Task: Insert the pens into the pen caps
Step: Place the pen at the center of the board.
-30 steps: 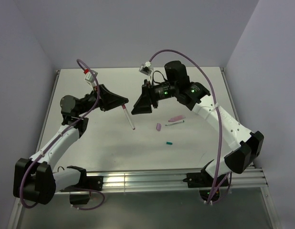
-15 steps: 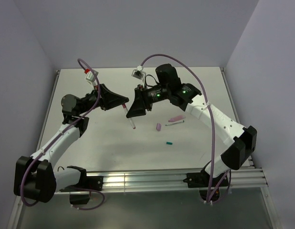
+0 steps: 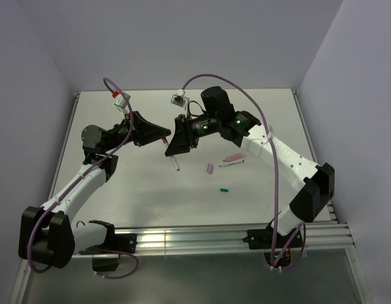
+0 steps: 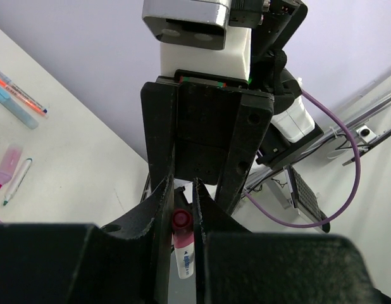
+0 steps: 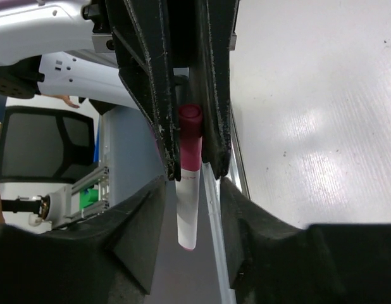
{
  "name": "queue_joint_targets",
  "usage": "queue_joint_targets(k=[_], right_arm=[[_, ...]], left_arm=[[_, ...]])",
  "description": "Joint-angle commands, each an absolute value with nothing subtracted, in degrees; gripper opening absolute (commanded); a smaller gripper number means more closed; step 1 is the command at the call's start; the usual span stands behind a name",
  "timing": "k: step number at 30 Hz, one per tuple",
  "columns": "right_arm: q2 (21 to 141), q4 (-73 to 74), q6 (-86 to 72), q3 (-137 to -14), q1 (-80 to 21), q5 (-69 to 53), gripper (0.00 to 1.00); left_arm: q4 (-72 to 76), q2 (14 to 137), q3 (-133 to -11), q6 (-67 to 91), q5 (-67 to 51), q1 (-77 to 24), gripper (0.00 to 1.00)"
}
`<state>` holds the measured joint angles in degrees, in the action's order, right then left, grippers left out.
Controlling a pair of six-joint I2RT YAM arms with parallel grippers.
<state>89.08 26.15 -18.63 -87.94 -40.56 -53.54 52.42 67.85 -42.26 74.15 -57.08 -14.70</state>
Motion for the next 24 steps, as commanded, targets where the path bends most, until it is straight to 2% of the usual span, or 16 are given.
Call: queue_joint_targets(k=[1, 2, 4, 5, 6, 8, 9, 11, 13, 14, 16, 17, 20, 21, 23, 24], right_arm=[[88.95, 23.82, -18.55, -88.68, -41.31, -53.88, 0.43], [88.77, 23.82, -18.37, -88.68, -41.40, -53.79, 0.33], [88.51, 23.82, -18.19, -88.42, -41.40, -53.79, 0.21], [88.24, 23.82, -18.02, -88.24, -41.40, -53.79, 0.10], [88.24, 23.82, -17.93, -88.16, -41.40, -53.79, 0.07], [87.89, 23.82, -17.49, -87.98, -41.40, -53.79, 0.00], [87.54, 23.82, -17.40, -87.80, -41.40, -53.53, 0.00], [87.10, 23.82, -16.62, -87.63, -41.31, -53.18, 0.00], [86.23, 23.99, -15.91, -87.01, -41.22, -52.65, 0.00], [85.87, 24.17, -15.39, -86.49, -41.22, -52.21, 0.00], [84.73, 25.22, -13.72, -85.26, -41.13, -50.63, 0.00], [84.20, 25.75, -12.84, -84.91, -41.05, -49.49, 0.00], [82.44, 29.61, -8.80, -83.41, -40.26, -43.87, 0.00], [82.27, 30.66, -8.44, -83.06, -39.73, -43.25, 0.00], [82.53, 33.65, -7.30, -82.53, -36.14, -42.11, 0.00], [82.79, 34.97, -5.82, -82.53, -34.38, -41.40, 0.00]], left_arm=[[55.02, 67.41, -44.12, 72.95, -56.07, -14.85, 0.00], [54.93, 67.41, -44.21, 72.95, -56.16, -14.85, 0.00], [54.67, 67.50, -44.30, 72.69, -56.16, -14.85, 0.00], [54.58, 67.41, -44.30, 72.60, -56.08, -14.85, 0.01], [54.32, 67.50, -44.38, 72.34, -56.07, -14.85, 0.04], [53.70, 67.41, -44.47, 71.90, -55.99, -14.85, 0.20], [53.18, 67.41, -44.56, 71.81, -55.99, -14.85, 0.37], [52.03, 67.24, -45.00, 71.37, -55.81, -14.85, 0.54], [51.24, 67.15, -45.26, 70.67, -55.72, -14.77, 0.63], [50.89, 66.89, -45.79, 70.58, -55.37, -14.42, 0.71], [51.06, 66.71, -46.49, 71.45, -54.76, -13.45, 0.76], [51.41, 66.62, -47.02, 71.80, -54.84, -11.97, 0.88], [47.92, 66.71, -50.88, 69.62, -55.98, -8.37, 0.96], [43.03, 66.62, -52.02, 66.56, -56.60, -7.31, 0.99], [36.07, 66.71, -55.97, 62.08, -57.13, -3.98, 0.99], [27.42, 66.62, -57.55, 56.13, -56.69, -2.91, 1.00]])
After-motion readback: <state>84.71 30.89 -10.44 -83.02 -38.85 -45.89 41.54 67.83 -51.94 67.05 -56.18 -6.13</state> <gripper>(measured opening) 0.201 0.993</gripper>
